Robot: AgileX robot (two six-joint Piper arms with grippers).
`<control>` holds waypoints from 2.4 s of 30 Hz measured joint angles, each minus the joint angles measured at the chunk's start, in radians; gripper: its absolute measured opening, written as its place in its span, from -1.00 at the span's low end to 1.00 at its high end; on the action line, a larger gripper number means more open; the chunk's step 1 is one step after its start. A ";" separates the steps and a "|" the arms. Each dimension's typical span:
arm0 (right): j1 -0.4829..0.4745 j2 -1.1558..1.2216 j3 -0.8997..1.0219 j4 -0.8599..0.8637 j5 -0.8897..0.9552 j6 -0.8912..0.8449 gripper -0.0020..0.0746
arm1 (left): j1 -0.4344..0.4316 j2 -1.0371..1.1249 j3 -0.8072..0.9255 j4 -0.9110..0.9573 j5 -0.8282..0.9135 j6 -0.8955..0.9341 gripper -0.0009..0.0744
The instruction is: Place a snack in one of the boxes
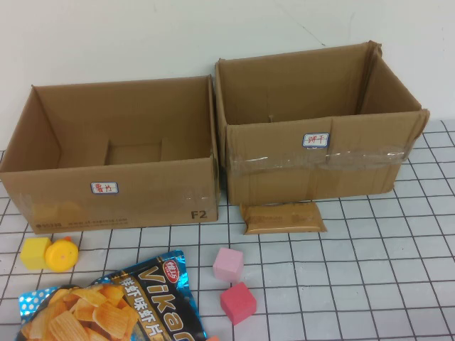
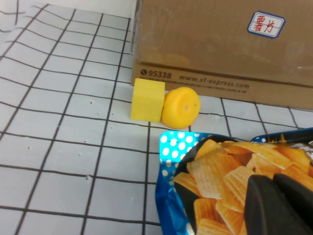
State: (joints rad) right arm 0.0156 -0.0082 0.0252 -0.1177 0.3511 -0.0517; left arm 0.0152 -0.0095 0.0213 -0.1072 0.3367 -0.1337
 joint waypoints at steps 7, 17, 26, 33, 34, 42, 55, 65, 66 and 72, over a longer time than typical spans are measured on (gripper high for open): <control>0.000 0.000 0.000 0.000 0.000 0.000 -0.95 | 0.000 0.000 0.000 0.016 0.000 0.000 -0.98; 0.000 0.000 0.000 0.000 0.000 -0.002 -0.95 | 0.000 0.000 0.000 0.029 0.000 0.000 -0.98; 0.000 0.000 0.000 0.000 0.000 -0.002 -0.95 | 0.000 0.000 0.000 0.031 0.000 0.000 -0.98; 0.000 0.000 0.000 0.000 -0.008 -0.002 -0.95 | 0.000 0.000 0.000 0.033 -0.003 0.014 -0.98; 0.000 0.000 0.000 0.000 -0.010 -0.002 -0.95 | 0.000 0.000 0.000 0.034 -0.007 0.016 -0.98; 0.000 0.000 0.003 0.000 -0.152 -0.002 -0.95 | 0.000 0.000 0.004 0.039 -0.161 0.024 -0.98; 0.000 0.000 0.003 0.013 -0.772 -0.002 -0.95 | 0.000 0.000 0.004 0.044 -0.563 0.025 -0.98; 0.000 0.000 -0.052 0.141 -0.761 -0.013 -0.95 | 0.000 0.000 -0.059 0.034 -0.668 0.025 -0.98; 0.000 0.000 -0.078 0.143 -0.717 -0.028 -0.95 | 0.000 0.000 -0.106 0.034 -0.607 0.025 -0.98; 0.000 0.027 -0.298 0.143 -0.419 -0.129 -0.95 | 0.000 0.060 -0.398 0.038 -0.177 0.027 -0.98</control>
State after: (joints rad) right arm 0.0156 0.0187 -0.2727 0.0249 -0.0679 -0.1805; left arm 0.0152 0.0509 -0.3763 -0.0688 0.1601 -0.1071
